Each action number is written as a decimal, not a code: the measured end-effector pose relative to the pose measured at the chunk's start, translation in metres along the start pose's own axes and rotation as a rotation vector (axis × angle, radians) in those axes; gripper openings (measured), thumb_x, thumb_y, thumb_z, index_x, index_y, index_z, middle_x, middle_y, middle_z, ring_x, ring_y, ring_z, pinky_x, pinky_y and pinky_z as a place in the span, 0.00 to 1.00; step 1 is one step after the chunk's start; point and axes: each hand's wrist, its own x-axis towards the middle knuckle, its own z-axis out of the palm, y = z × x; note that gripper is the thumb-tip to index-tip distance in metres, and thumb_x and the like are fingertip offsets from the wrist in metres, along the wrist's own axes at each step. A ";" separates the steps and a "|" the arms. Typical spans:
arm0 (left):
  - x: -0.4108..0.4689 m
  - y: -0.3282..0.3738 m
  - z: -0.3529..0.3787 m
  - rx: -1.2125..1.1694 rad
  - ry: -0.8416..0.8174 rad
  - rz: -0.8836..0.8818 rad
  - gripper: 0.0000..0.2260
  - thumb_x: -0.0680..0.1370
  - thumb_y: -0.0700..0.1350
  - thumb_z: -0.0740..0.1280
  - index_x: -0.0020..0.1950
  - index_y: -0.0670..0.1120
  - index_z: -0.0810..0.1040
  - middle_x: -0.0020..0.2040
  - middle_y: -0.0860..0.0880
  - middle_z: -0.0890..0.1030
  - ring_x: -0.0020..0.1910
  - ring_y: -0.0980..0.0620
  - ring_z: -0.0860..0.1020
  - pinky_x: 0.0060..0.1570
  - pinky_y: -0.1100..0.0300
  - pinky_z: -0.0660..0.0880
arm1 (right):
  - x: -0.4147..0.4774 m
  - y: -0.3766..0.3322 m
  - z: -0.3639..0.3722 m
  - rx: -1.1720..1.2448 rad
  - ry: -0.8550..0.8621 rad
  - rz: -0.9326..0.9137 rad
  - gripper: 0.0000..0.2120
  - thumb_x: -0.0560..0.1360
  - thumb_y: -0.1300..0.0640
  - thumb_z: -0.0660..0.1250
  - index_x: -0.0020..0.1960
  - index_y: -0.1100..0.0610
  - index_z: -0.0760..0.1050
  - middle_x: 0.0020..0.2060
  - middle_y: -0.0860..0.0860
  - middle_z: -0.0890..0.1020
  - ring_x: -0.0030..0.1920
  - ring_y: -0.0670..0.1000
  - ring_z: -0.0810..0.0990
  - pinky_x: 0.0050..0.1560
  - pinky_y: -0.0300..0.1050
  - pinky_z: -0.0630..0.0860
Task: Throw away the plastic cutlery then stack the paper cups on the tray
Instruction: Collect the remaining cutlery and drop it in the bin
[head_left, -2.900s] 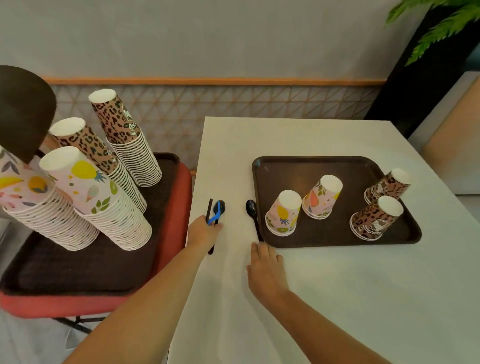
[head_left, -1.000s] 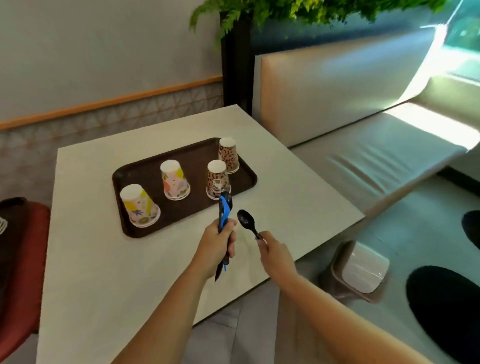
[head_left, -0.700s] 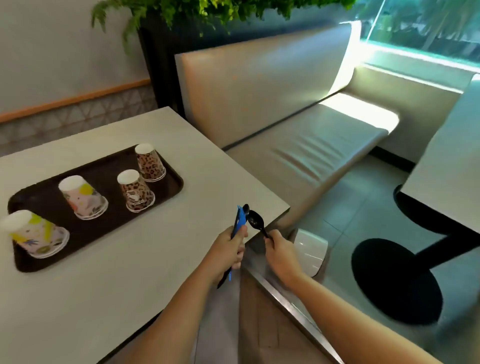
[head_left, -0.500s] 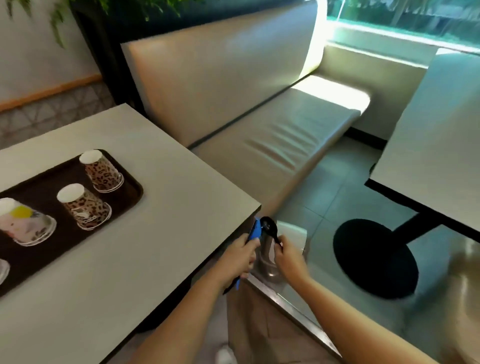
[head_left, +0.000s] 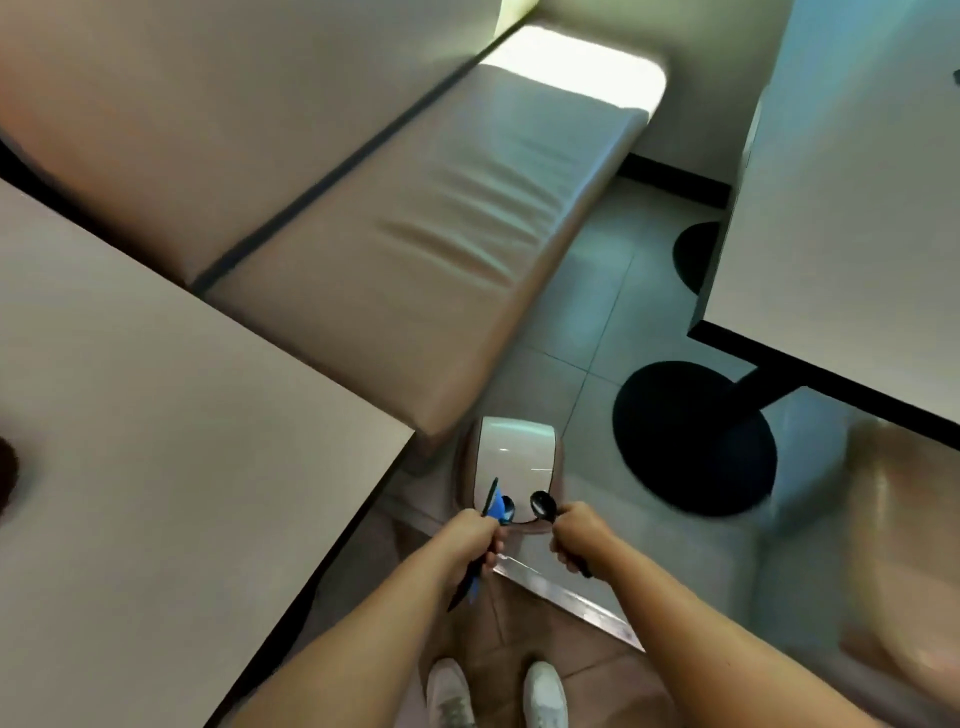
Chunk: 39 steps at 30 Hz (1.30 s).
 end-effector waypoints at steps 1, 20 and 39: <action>0.015 -0.001 0.003 -0.046 -0.011 -0.031 0.12 0.79 0.34 0.52 0.38 0.42 0.69 0.30 0.48 0.68 0.17 0.58 0.64 0.19 0.67 0.60 | 0.011 0.004 -0.001 0.029 -0.030 0.032 0.15 0.75 0.70 0.48 0.57 0.66 0.68 0.28 0.57 0.70 0.22 0.51 0.64 0.21 0.35 0.59; 0.205 0.006 0.017 -0.540 -0.024 -0.377 0.16 0.82 0.37 0.49 0.37 0.38 0.67 0.27 0.45 0.68 0.11 0.57 0.62 0.13 0.71 0.57 | 0.180 0.007 0.029 0.615 -0.147 0.285 0.16 0.77 0.71 0.47 0.35 0.61 0.64 0.27 0.55 0.66 0.18 0.46 0.64 0.18 0.32 0.63; 0.210 0.031 0.016 -0.657 0.140 -0.238 0.14 0.78 0.38 0.57 0.62 0.36 0.71 0.59 0.38 0.72 0.60 0.40 0.70 0.67 0.46 0.60 | 0.174 -0.002 0.021 0.526 -0.149 0.200 0.07 0.79 0.60 0.58 0.56 0.60 0.69 0.53 0.56 0.72 0.58 0.58 0.73 0.57 0.54 0.71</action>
